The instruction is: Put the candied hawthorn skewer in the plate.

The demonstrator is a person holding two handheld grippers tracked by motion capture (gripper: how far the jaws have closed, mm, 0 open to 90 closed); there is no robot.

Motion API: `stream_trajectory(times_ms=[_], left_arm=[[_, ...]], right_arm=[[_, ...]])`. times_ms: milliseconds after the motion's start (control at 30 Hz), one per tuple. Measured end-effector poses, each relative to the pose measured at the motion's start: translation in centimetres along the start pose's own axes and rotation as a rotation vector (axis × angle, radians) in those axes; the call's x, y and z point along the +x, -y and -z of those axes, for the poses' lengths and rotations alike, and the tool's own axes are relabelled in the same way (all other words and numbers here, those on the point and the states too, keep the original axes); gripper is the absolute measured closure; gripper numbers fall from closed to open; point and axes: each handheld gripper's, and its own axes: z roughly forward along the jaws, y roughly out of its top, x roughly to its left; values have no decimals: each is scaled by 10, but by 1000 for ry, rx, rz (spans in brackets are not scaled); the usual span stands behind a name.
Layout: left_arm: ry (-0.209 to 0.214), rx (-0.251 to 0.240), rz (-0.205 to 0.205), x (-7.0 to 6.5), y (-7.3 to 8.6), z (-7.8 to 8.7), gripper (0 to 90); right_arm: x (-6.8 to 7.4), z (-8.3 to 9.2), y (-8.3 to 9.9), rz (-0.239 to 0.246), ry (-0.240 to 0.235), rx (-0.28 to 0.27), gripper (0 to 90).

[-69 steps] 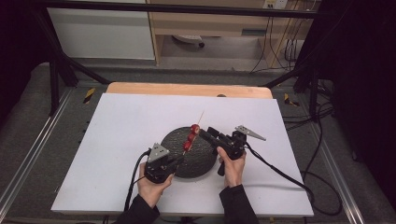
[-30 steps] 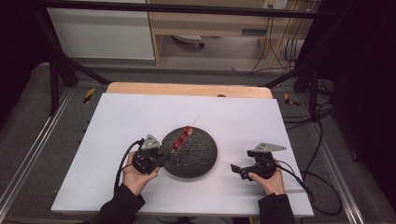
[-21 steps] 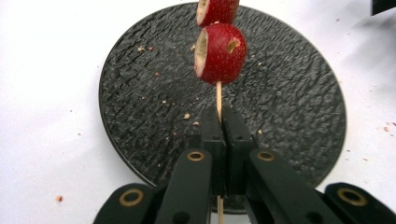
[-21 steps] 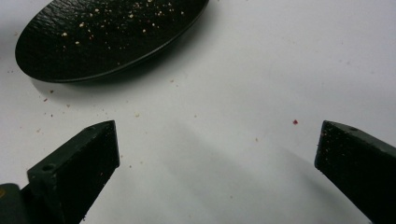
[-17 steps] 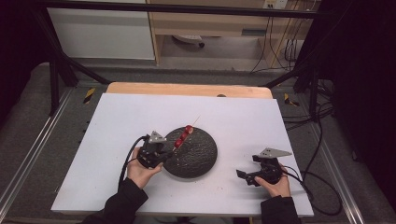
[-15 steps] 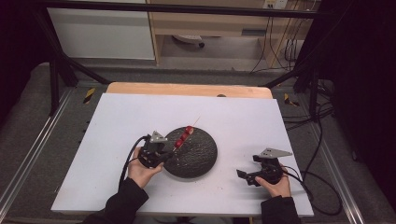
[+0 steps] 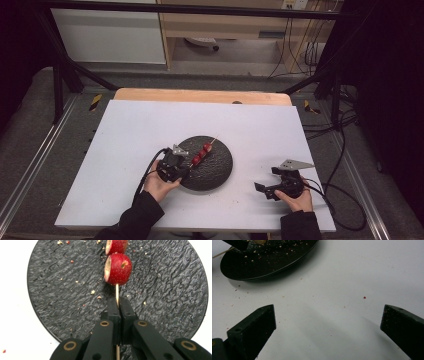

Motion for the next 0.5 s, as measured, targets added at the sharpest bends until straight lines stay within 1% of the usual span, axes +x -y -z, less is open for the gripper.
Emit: stream_trajectory(times_ms=[133, 433, 500], left_arm=[[-6, 27, 3, -1, 0, -3, 882], [-7, 25, 2, -1, 0, -4, 877], [5, 19, -7, -1, 0, -2, 867]], right_arm=[[-1, 1, 0, -8, -4, -7, 9], [-1, 0, 0, -9, -8, -8, 11], [-1, -1, 0, -9, -9, -8, 11]])
